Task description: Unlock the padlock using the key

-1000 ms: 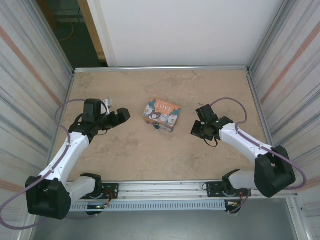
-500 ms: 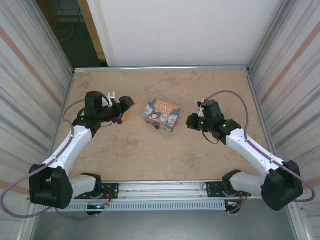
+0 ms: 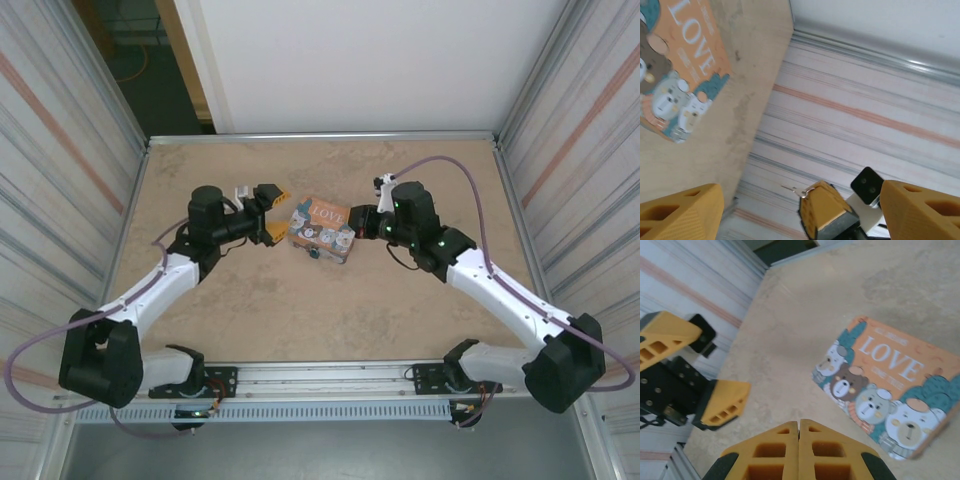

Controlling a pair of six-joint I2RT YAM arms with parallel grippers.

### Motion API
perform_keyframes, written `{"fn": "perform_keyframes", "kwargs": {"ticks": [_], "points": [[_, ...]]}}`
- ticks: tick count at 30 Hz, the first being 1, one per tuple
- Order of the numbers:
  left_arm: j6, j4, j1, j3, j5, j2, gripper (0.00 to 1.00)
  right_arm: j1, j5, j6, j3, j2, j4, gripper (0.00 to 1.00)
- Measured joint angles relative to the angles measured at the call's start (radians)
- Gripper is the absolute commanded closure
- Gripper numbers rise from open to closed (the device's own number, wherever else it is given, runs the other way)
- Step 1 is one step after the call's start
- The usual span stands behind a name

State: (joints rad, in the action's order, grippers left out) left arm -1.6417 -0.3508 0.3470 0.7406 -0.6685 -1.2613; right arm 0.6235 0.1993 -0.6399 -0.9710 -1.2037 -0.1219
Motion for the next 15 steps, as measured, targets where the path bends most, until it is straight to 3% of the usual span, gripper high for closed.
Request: {"fn": "perform_keyframes", "kwargs": {"ticks": [8, 15], "points": [[-0.216, -0.185, 0.062, -0.054, 0.042, -0.08, 0.21, 0.064, 0.004, 0.036, -0.079, -0.113, 0.058, 1.0], [-0.283, -0.249, 0.094, -0.055, 0.064, -0.099, 0.27, 0.113, 0.005, 0.051, -0.135, -0.205, 0.099, 1.0]]}}
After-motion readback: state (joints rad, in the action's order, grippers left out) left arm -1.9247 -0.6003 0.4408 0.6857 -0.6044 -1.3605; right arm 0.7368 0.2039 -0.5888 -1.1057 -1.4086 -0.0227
